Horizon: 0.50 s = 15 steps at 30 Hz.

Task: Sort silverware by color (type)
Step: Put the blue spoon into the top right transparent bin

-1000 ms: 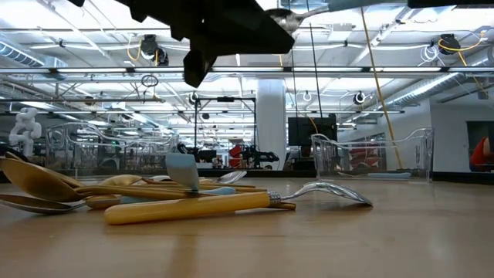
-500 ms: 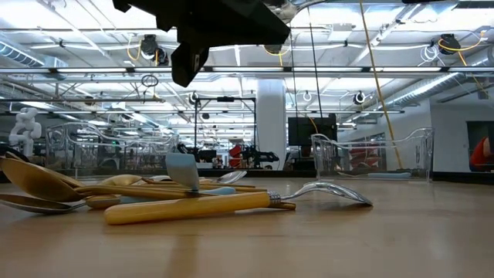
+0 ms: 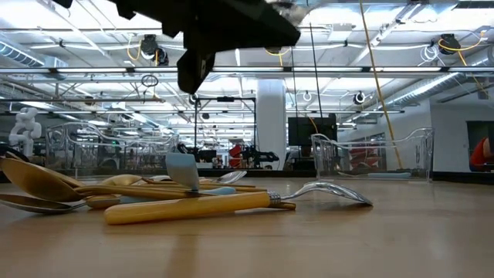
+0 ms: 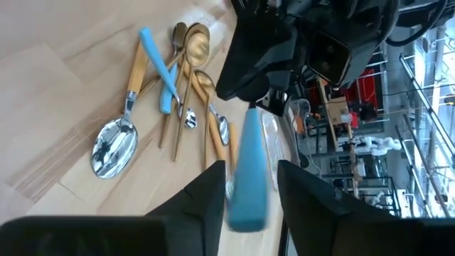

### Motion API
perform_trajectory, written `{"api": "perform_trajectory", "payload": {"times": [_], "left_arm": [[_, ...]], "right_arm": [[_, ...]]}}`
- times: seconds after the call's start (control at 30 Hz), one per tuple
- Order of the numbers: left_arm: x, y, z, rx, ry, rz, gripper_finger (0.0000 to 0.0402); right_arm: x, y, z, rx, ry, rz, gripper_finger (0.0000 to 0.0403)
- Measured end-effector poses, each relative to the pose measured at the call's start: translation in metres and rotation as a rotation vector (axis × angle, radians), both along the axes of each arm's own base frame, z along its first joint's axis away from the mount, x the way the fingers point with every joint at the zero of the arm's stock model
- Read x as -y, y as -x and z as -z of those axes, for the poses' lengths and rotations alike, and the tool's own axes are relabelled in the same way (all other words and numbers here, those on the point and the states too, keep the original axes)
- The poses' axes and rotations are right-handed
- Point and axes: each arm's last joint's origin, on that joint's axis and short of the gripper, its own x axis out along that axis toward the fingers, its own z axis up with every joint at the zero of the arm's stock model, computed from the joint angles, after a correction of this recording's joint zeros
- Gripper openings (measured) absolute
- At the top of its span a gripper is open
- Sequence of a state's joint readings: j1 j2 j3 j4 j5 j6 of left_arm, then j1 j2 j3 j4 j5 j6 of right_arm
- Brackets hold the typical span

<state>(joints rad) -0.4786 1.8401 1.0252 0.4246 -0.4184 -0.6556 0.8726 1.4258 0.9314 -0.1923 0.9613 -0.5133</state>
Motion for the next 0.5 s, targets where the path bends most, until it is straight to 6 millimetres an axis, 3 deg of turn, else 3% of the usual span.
{"api": "perform_trajectory", "payload": {"times": [0.33,0.5], "left_arm": [[0.0002,0.0002,0.0002,-0.004,0.007,0.000,0.0005],[0.0002,0.0001,0.0002,-0.004,0.000,0.003,0.0005]], "right_arm": [[0.0002,-0.0001,-0.0002,0.003,0.006,0.004,0.0066],[0.0003,-0.0003,-0.0002,0.004,0.003,0.006,0.0061]]}}
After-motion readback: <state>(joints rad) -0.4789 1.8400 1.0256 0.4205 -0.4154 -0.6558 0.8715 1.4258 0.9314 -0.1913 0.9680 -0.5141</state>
